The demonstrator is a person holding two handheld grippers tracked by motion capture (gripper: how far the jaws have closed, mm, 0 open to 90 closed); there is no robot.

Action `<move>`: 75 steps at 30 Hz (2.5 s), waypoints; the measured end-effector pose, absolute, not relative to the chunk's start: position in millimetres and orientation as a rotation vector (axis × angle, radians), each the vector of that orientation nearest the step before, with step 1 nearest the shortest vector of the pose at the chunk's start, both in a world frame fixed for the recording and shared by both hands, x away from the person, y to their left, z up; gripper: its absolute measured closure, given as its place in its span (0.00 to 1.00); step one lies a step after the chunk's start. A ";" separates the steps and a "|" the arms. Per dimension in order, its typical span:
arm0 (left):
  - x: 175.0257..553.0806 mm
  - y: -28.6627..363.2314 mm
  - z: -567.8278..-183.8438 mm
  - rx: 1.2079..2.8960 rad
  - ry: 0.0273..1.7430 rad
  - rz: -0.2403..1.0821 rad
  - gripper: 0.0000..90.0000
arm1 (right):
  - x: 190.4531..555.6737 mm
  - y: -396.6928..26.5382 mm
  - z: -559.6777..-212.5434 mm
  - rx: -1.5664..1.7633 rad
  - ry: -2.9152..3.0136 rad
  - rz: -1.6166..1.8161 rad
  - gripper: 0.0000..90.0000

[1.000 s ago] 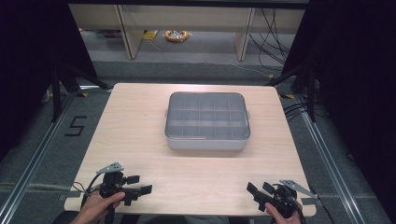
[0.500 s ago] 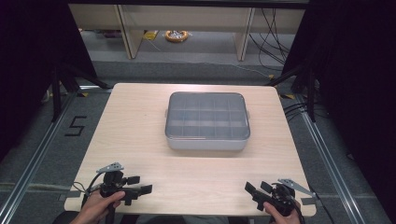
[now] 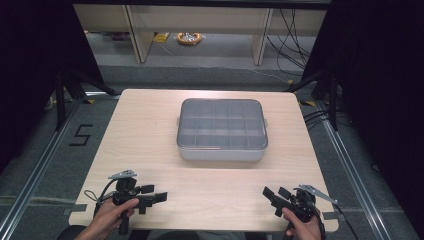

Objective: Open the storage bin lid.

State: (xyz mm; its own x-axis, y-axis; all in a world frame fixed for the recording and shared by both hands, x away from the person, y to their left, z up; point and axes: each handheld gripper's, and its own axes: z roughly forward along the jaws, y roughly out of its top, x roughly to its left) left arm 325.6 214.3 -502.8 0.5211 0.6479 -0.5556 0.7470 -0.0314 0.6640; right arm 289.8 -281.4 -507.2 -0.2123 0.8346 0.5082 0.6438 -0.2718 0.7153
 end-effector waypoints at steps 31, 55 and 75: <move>386.3 204.6 -490.4 1.709 1.188 -0.009 0.19 | 323.6 -292.8 -498.2 1.822 1.727 1.551 0.26; 472.7 203.9 -470.4 1.618 1.260 0.023 0.23 | 407.5 -313.3 -467.6 1.809 1.614 1.632 0.41; 540.7 188.8 -459.3 1.595 1.338 -0.022 0.44 | 491.8 -296.0 -461.3 1.938 1.636 1.575 0.50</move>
State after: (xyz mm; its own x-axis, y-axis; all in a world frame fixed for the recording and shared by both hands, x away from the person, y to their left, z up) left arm 540.7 188.8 -459.3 0.3850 0.7239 -0.5725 0.7425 0.1254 0.6580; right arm 491.8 -296.0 -461.3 -0.1500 0.7892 0.5955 0.6254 -0.3907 0.6755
